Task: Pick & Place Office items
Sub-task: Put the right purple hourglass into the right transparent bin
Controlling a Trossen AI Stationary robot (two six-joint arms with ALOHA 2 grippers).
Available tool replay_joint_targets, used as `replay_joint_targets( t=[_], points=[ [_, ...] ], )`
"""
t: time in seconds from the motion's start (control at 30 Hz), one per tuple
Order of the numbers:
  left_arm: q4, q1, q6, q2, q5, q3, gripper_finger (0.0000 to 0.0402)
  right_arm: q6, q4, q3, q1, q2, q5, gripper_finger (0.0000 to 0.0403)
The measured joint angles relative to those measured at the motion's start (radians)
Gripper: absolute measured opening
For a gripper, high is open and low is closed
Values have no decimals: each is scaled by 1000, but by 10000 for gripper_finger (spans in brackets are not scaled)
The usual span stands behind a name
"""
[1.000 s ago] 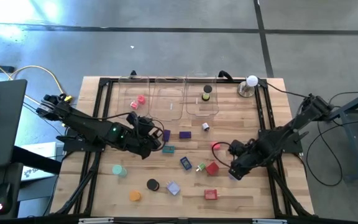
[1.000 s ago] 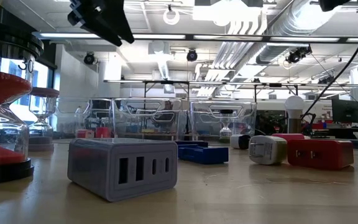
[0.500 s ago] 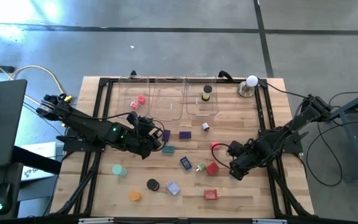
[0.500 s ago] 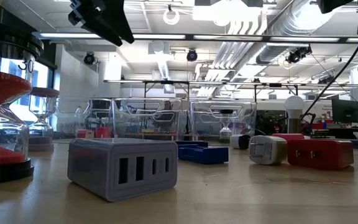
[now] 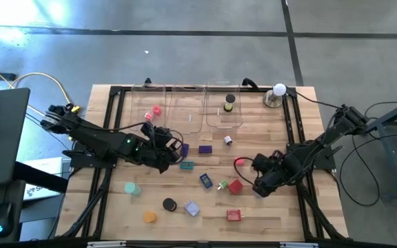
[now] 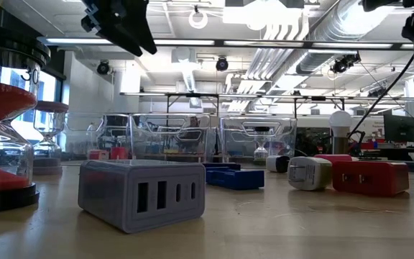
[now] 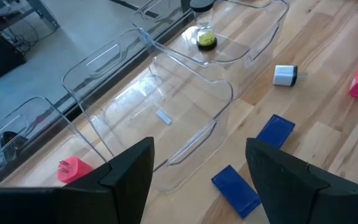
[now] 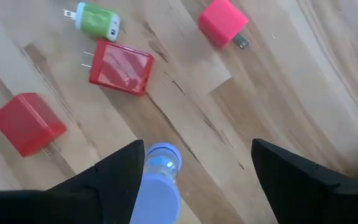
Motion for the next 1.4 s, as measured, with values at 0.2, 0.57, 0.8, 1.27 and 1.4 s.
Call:
replay_joint_targets(
  t=[0.2,0.57,0.8,1.27,1.4],
  points=[
    [0,0,-1,24,0,0,245,52,-44,0,0,0,21,286],
    [0,0,2,43,-11,-1,245,23,-49,0,0,0,88,286],
    [0,0,2,43,-13,0,245,-1,-47,0,0,0,198,325],
    [0,0,22,43,-14,-1,245,37,-40,0,4,0,150,366],
    [0,5,22,43,-27,-1,245,83,-40,0,-10,0,107,359]
  ],
)
